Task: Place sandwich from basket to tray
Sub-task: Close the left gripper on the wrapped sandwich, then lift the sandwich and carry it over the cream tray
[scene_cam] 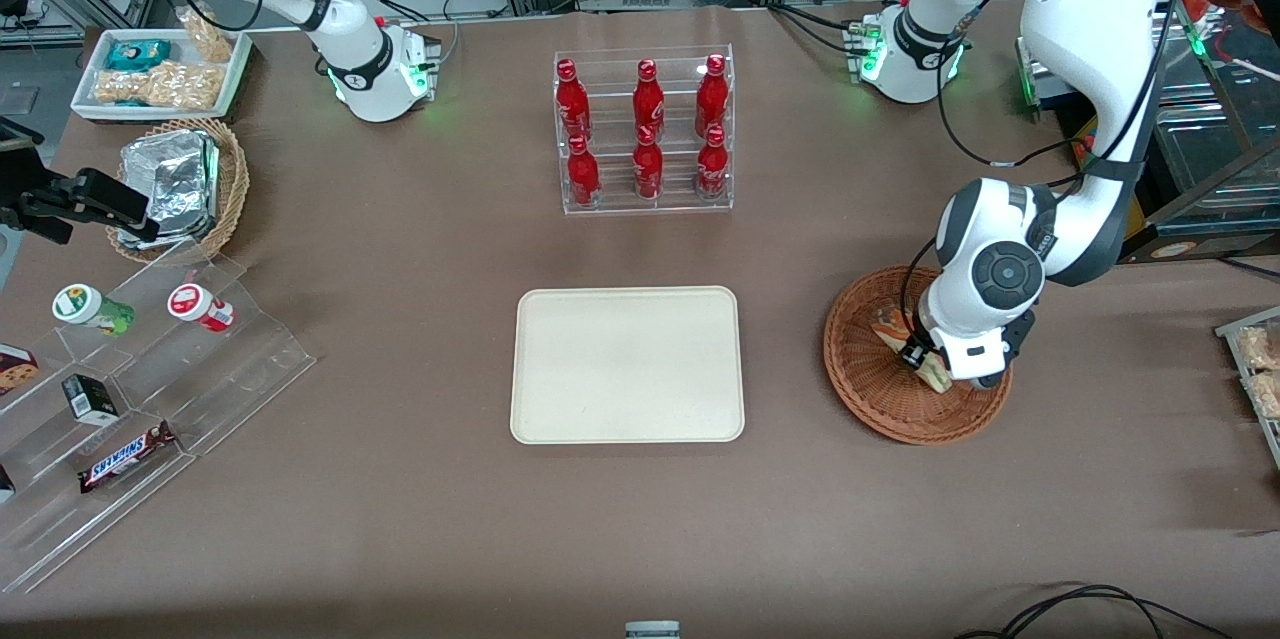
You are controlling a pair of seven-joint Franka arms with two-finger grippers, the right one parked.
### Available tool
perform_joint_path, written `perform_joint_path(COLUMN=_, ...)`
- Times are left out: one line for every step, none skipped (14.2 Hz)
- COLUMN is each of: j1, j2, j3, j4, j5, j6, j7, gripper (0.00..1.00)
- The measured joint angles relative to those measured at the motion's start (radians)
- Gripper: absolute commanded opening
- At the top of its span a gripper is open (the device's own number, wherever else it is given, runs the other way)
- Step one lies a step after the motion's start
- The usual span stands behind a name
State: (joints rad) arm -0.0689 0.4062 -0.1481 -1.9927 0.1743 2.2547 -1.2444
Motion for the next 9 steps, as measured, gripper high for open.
perform_joint_path(j1=0.0, j2=-0.002, j3=-0.002, j4=0.015, j5=0.0, j6=-0.04, j7=0.02, gripper=0.07)
perform_joint_path(j1=0.001, j2=-0.004, j3=-0.005, j4=0.042, j5=-0.002, j6=-0.101, j7=0.041, gripper=0.07)
perform_joint_path(j1=0.001, j2=-0.007, j3=-0.011, j4=0.081, j5=-0.014, j6=-0.171, j7=0.06, gripper=0.07)
perform_joint_path(j1=0.001, j2=-0.009, j3=-0.018, j4=0.13, j5=-0.04, j6=-0.23, j7=0.079, gripper=0.04)
perform_joint_path(j1=0.001, j2=-0.012, j3=-0.027, j4=0.172, j5=-0.062, j6=-0.264, j7=0.104, gripper=0.0)
perform_joint_path(j1=0.002, j2=-0.012, j3=-0.045, j4=0.2, j5=-0.074, j6=-0.278, j7=0.139, gripper=0.0)
perform_joint_path(j1=0.002, j2=-0.01, j3=-0.073, j4=0.217, j5=-0.079, j6=-0.28, j7=0.173, gripper=0.0)
perform_joint_path(j1=0.001, j2=0.003, j3=-0.109, j4=0.235, j5=-0.078, j6=-0.275, j7=0.205, gripper=0.01)
perform_joint_path(j1=0.0, j2=0.033, j3=-0.155, j4=0.276, j5=-0.065, j6=-0.266, j7=0.238, gripper=0.03)
